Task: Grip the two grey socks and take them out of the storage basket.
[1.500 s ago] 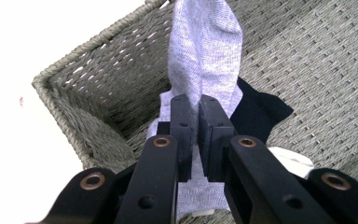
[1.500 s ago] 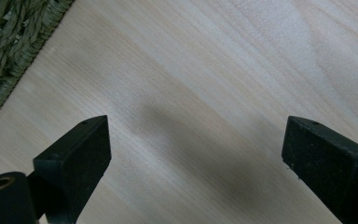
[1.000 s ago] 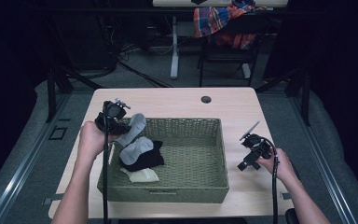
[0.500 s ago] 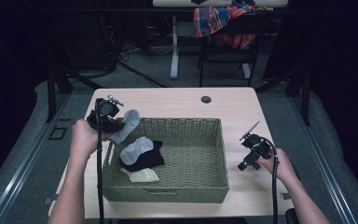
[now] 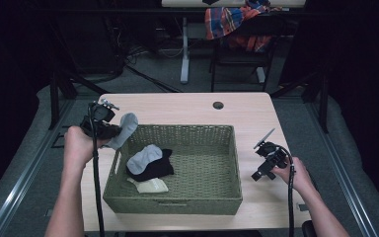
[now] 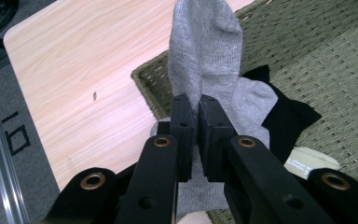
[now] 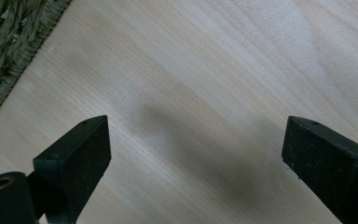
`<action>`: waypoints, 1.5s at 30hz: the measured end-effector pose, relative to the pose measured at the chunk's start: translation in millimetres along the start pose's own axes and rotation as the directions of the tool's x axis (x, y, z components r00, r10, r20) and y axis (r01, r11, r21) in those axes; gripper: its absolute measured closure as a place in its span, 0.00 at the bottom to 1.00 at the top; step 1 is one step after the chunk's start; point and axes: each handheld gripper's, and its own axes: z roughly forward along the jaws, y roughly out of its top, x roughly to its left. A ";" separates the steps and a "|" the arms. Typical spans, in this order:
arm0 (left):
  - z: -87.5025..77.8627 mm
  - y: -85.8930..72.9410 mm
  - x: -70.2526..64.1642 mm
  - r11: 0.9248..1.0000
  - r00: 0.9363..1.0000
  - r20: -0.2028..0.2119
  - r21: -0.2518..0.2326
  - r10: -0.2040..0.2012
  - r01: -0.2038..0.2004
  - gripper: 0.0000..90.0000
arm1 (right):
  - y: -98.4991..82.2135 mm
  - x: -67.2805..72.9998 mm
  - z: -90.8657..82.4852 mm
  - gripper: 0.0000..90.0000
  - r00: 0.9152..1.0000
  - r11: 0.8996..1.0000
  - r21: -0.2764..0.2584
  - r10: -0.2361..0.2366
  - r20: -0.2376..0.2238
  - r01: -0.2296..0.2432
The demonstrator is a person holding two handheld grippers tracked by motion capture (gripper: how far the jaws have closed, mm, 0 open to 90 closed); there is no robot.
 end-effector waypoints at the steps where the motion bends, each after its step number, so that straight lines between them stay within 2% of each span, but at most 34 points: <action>1: -0.2 -0.4 0.7 1.000 1.000 -0.003 -0.001 -0.004 0.004 0.95 | 0.8 -1.1 -2.3 0.09 1.000 1.000 0.026 -0.018 0.000 0.018; 3: -1.3 -1.4 2.4 1.000 1.000 -0.009 0.001 -0.006 0.006 0.95 | 1.8 -2.1 -4.0 0.09 0.999 0.998 0.048 -0.038 -0.001 0.038; 9: -4.5 -5.2 9.7 1.000 0.999 -0.022 -0.005 -0.031 0.031 0.95 | 1.6 -2.0 -3.8 0.09 0.999 0.998 0.045 -0.037 0.002 0.037; 16: -6.7 -11.8 20.0 0.998 0.996 -0.071 0.007 -0.061 0.062 0.95 | 1.6 -1.5 -3.3 0.08 0.999 0.998 0.047 -0.033 -0.002 0.033; 25: -5.8 -21.6 35.4 0.993 0.986 -0.111 -0.001 -0.120 0.121 0.95 | 1.7 -1.7 -3.3 0.08 0.999 0.998 0.052 -0.037 -0.001 0.037; 30: -0.9 -27.4 43.6 0.989 0.981 -0.130 0.018 -0.143 0.146 0.95 | 1.5 -1.6 -3.3 0.08 0.999 0.998 0.050 -0.033 -0.002 0.033; 37: 5.8 -37.5 56.7 0.981 0.971 -0.145 0.017 -0.188 0.192 0.95 | 1.6 -1.6 -3.3 0.08 0.999 0.998 0.052 -0.037 -0.001 0.037; 45: 18.3 -47.1 67.5 0.972 0.962 -0.161 0.054 -0.219 0.230 0.95 | 1.6 -1.7 -3.3 0.08 0.999 0.998 0.056 -0.037 0.000 0.037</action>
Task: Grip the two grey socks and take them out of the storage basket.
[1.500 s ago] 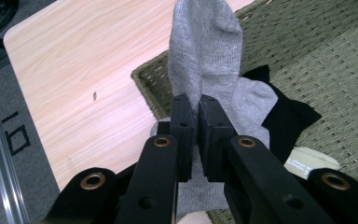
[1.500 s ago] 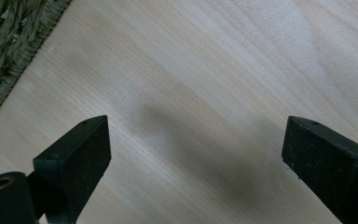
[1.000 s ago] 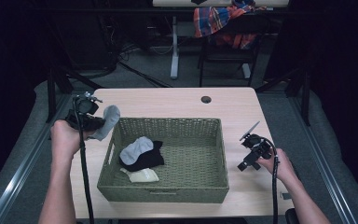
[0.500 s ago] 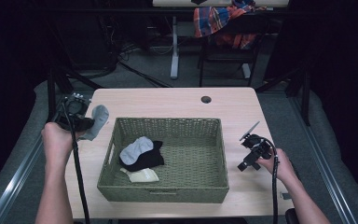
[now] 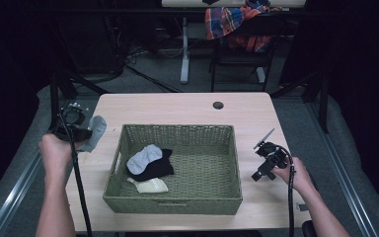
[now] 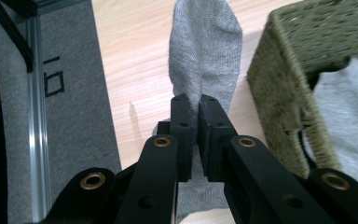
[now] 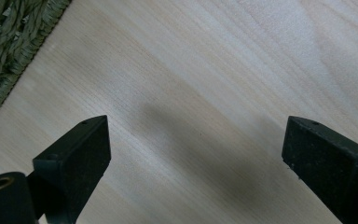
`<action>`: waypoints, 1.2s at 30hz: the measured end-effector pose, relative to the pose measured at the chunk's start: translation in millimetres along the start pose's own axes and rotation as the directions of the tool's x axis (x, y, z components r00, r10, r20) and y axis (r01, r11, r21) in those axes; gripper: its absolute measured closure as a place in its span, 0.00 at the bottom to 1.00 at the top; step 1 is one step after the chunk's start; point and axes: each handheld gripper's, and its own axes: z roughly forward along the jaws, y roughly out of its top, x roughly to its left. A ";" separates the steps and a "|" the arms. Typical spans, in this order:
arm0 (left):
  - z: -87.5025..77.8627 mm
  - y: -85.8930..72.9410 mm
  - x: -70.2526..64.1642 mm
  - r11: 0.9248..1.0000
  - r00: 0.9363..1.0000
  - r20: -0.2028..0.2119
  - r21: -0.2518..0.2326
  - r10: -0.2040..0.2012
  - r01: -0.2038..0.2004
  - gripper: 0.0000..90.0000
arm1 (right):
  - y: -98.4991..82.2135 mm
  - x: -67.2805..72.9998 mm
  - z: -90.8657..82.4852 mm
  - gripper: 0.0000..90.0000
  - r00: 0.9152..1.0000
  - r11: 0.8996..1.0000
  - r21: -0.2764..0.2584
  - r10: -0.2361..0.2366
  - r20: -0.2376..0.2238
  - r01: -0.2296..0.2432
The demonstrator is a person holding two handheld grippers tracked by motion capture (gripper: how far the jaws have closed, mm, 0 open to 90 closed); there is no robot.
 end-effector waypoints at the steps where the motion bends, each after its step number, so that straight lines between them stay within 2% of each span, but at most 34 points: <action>1: 2.0 -0.8 0.7 1.000 1.000 -0.004 0.001 -0.001 0.001 0.95 | 0.0 0.0 0.0 0.08 1.000 1.000 0.001 -0.001 0.000 0.001; 14: 31.2 -6.8 3.5 0.998 1.000 -0.002 0.059 -0.008 0.008 0.95 | 0.2 0.2 0.1 0.08 1.000 1.000 0.002 -0.001 0.001 0.001; 22: 51.4 -13.1 4.1 0.996 0.999 0.039 0.087 -0.014 0.010 0.95 | 0.0 0.5 0.4 0.08 1.000 1.000 0.000 0.002 -0.002 -0.002; 30: 64.6 -16.1 3.4 0.994 0.998 0.053 0.105 -0.025 0.019 0.95 | 0.1 0.4 0.2 0.08 1.000 1.000 0.001 0.002 -0.001 -0.002; 36: 73.7 -18.0 1.8 0.992 0.999 0.043 0.129 -0.017 0.012 0.95 | 0.1 0.6 0.1 0.08 1.000 1.000 0.001 0.002 -0.001 -0.002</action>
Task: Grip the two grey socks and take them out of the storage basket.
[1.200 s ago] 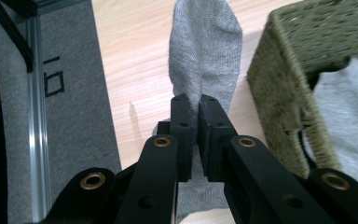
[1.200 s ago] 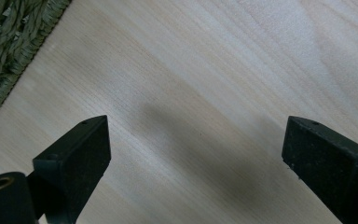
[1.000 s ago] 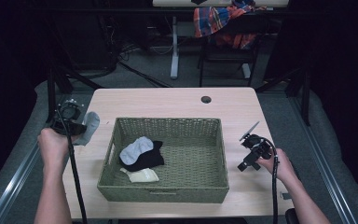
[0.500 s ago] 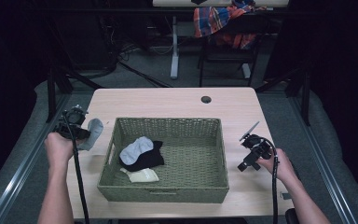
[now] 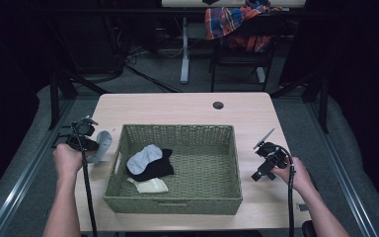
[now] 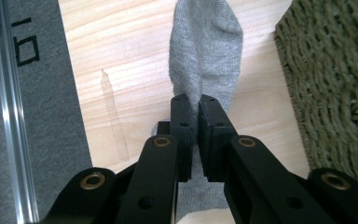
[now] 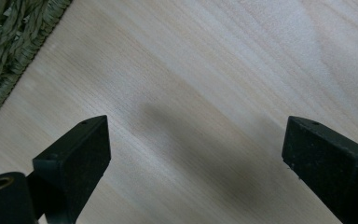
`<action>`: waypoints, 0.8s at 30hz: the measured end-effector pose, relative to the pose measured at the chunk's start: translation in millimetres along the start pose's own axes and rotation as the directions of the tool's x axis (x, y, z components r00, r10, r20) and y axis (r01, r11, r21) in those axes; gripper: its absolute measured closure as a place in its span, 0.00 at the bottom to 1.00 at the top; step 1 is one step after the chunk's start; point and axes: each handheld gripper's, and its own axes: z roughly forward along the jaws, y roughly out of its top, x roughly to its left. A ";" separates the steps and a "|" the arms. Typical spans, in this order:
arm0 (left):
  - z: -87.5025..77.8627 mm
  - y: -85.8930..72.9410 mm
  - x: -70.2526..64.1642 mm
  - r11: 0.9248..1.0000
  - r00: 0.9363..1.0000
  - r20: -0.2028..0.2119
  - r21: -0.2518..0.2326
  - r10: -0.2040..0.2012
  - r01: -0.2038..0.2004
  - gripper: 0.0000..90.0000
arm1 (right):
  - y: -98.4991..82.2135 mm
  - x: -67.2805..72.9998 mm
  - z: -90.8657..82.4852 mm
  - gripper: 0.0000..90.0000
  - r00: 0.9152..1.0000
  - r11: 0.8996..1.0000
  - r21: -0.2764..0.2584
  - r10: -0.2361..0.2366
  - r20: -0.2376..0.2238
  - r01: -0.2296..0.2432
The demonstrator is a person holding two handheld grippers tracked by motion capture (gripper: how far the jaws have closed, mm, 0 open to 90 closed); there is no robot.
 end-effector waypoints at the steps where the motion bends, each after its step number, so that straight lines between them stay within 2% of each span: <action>1: 1.4 -0.2 -0.2 1.000 1.000 0.000 0.002 -0.002 0.002 0.95 | 0.0 0.0 0.1 0.08 1.000 1.000 -0.001 0.000 0.000 0.000; 12: 15.3 -1.6 0.4 1.000 1.000 0.008 0.027 -0.013 0.012 0.95 | 0.3 0.0 0.5 0.08 1.000 1.000 0.002 -0.001 0.003 0.001; 13: 17.2 -1.9 1.3 0.999 1.000 0.009 0.035 -0.014 0.014 0.95 | -1.0 1.6 3.0 0.08 1.000 0.999 -0.032 0.027 -0.008 -0.027; 15: 20.5 -2.5 2.3 0.999 1.000 0.013 0.044 -0.019 0.018 0.95 | -0.9 1.4 3.8 0.08 1.000 0.999 -0.035 0.025 -0.001 -0.025; 17: 25.6 -3.6 2.9 0.998 1.000 0.018 0.050 -0.024 0.023 0.95 | 0.9 -1.0 0.6 0.08 1.000 1.000 0.012 -0.013 0.008 0.013; 19: 30.3 -3.9 3.1 0.997 0.999 0.030 0.073 -0.027 0.024 0.94 | 0.3 -0.3 1.4 0.08 1.000 1.000 -0.001 0.000 0.005 0.000; 23: 33.3 -3.8 4.2 0.996 0.998 0.051 0.090 -0.033 0.029 0.88 | 0.4 -0.4 1.6 0.08 1.000 1.000 -0.002 -0.008 0.007 0.008; 24: 32.5 -3.6 4.4 0.996 0.998 0.056 0.086 -0.038 0.033 0.84 | -1.0 1.6 3.5 0.08 1.000 0.999 -0.033 0.025 -0.005 -0.025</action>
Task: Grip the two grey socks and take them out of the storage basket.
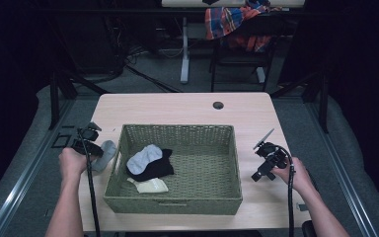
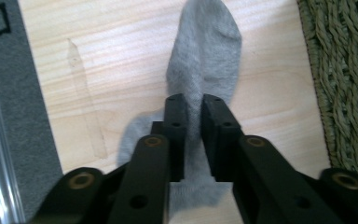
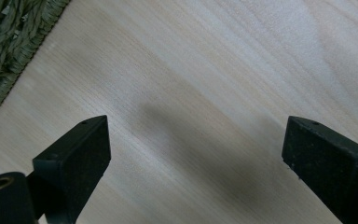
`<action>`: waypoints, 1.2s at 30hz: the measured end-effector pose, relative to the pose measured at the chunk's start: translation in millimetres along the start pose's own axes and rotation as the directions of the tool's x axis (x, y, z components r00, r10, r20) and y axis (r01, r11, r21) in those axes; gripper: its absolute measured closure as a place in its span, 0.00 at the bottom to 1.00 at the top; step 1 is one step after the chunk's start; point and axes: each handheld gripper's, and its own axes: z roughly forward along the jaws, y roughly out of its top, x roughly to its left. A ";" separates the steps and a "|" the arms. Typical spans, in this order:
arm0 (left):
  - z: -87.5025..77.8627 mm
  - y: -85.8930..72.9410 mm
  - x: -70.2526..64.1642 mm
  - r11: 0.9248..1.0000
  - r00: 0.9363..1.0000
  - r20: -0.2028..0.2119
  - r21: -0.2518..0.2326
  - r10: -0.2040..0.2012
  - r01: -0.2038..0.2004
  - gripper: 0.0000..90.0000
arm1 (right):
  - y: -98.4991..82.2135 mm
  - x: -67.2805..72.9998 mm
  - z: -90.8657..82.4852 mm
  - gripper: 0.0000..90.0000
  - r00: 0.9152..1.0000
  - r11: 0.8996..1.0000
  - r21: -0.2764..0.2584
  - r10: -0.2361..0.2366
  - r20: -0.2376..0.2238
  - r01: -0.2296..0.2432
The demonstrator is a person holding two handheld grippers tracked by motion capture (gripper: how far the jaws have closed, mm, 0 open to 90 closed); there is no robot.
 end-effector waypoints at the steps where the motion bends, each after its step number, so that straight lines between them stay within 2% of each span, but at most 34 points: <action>1: -1.7 0.2 0.1 1.000 1.000 0.004 -0.005 -0.003 0.003 0.81 | -0.1 0.0 -0.2 0.08 1.000 1.000 0.000 0.000 -0.001 0.000; 3: -8.7 1.8 1.0 1.000 0.999 0.022 -0.006 -0.025 0.025 0.72 | -0.2 -0.8 -0.2 0.08 1.000 1.000 0.002 -0.003 0.002 0.003; 4: -12.8 2.5 0.9 0.999 0.999 0.025 -0.010 -0.030 0.030 0.65 | 0.6 -1.7 -1.4 0.08 1.000 1.000 0.021 -0.018 0.006 0.018; 6: -22.2 3.7 -0.4 0.999 0.999 0.031 -0.032 -0.038 0.039 0.58 | 1.2 -2.3 -2.5 0.08 1.000 0.999 0.035 -0.030 0.008 0.030; 7: -27.6 4.8 -1.2 0.998 0.999 0.035 -0.036 -0.042 0.043 0.53 | -1.9 1.4 2.8 0.08 0.999 0.999 -0.041 0.032 -0.008 -0.032; 8: -34.8 5.7 -3.3 0.997 0.998 0.033 -0.057 -0.044 0.046 0.46 | -0.6 0.0 0.5 0.08 1.000 1.000 -0.009 0.007 0.000 -0.007; 9: -39.3 6.3 -5.0 0.997 0.999 0.032 -0.066 -0.044 0.046 0.43 | 2.1 -2.7 -3.8 0.08 0.999 0.998 0.051 -0.042 0.010 0.042; 10: -43.4 7.0 -6.5 0.996 0.999 0.036 -0.075 -0.038 0.041 0.40 | -0.1 -0.5 -0.4 0.08 1.000 1.000 0.004 -0.003 0.004 0.003; 11: -48.6 7.9 -9.4 0.995 0.999 0.035 -0.090 -0.037 0.040 0.38 | -3.1 2.7 5.2 0.08 0.998 0.996 -0.072 0.056 -0.014 -0.057; 12: -55.6 9.2 -13.3 0.995 0.999 0.030 -0.099 -0.024 0.027 0.34 | -1.7 0.7 2.5 0.08 1.000 0.999 -0.035 0.024 -0.006 -0.024; 13: -60.1 10.3 -16.9 0.994 1.000 0.025 -0.111 -0.012 0.015 0.32 | 2.0 -3.1 -3.7 0.08 0.999 0.998 0.053 -0.047 0.010 0.046; 14: -63.6 11.1 -19.3 0.993 1.000 0.031 -0.119 -0.002 0.006 0.29 | -0.2 -0.3 0.4 0.08 1.000 1.000 -0.005 -0.003 0.005 0.003; 16: -72.8 14.1 -28.1 0.990 0.999 0.040 -0.138 0.026 -0.020 0.22 | 0.5 -1.1 -0.5 0.08 1.000 1.000 0.011 -0.016 0.004 0.016; 17: -76.0 15.1 -32.3 0.988 0.999 0.036 -0.153 0.034 -0.028 0.19 | 1.8 -2.4 -2.6 0.08 0.999 0.998 0.042 -0.039 0.009 0.039; 19: -81.5 17.2 -39.1 0.985 0.998 0.030 -0.165 0.053 -0.047 0.17 | 1.5 -2.3 -2.4 0.08 0.999 0.999 0.037 -0.035 0.008 0.034; 20: -84.2 18.3 -43.6 0.982 0.997 0.031 -0.177 0.066 -0.060 0.16 | -0.2 -0.5 0.3 0.08 1.000 1.000 -0.002 -0.005 0.004 0.005; 23: -89.4 20.6 -53.6 0.978 0.995 0.036 -0.188 0.092 -0.084 0.12 | 1.1 -1.9 -2.7 0.08 1.000 0.999 0.039 -0.022 -0.001 0.022; 28: -94.8 23.9 -68.1 0.972 0.991 0.046 -0.205 0.126 -0.114 0.08 | 0.9 -2.3 -3.4 0.08 1.000 0.999 0.033 -0.023 0.007 0.023; 29: -95.1 24.5 -70.0 0.971 0.990 0.046 -0.205 0.136 -0.124 0.07 | -2.6 1.1 2.2 0.08 0.999 0.998 -0.051 0.044 -0.012 -0.044; 30: -95.2 25.4 -73.5 0.970 0.989 0.045 -0.202 0.143 -0.132 0.06 | -2.6 0.6 2.4 0.08 0.999 0.998 -0.056 0.038 -0.009 -0.039; 31: -95.1 26.2 -76.5 0.971 0.988 0.047 -0.199 0.147 -0.135 0.05 | 0.3 -2.6 -2.8 0.08 1.000 1.000 0.019 -0.019 0.005 0.018; 32: -95.1 27.0 -79.3 0.970 0.987 0.043 -0.196 0.153 -0.142 0.03 | 1.3 -3.6 -4.4 0.08 0.999 0.998 0.043 -0.039 0.008 0.039; 33: -95.3 27.5 -81.4 0.970 0.987 0.043 -0.197 0.156 -0.145 0.01 | -1.0 0.0 -0.3 0.08 1.000 1.000 -0.014 0.018 -0.010 -0.018; 36: -95.8 29.3 -90.0 0.966 0.983 0.048 -0.196 0.179 -0.166 0.00 | 1.1 -2.3 -3.3 0.08 1.000 0.999 0.034 -0.025 0.001 0.025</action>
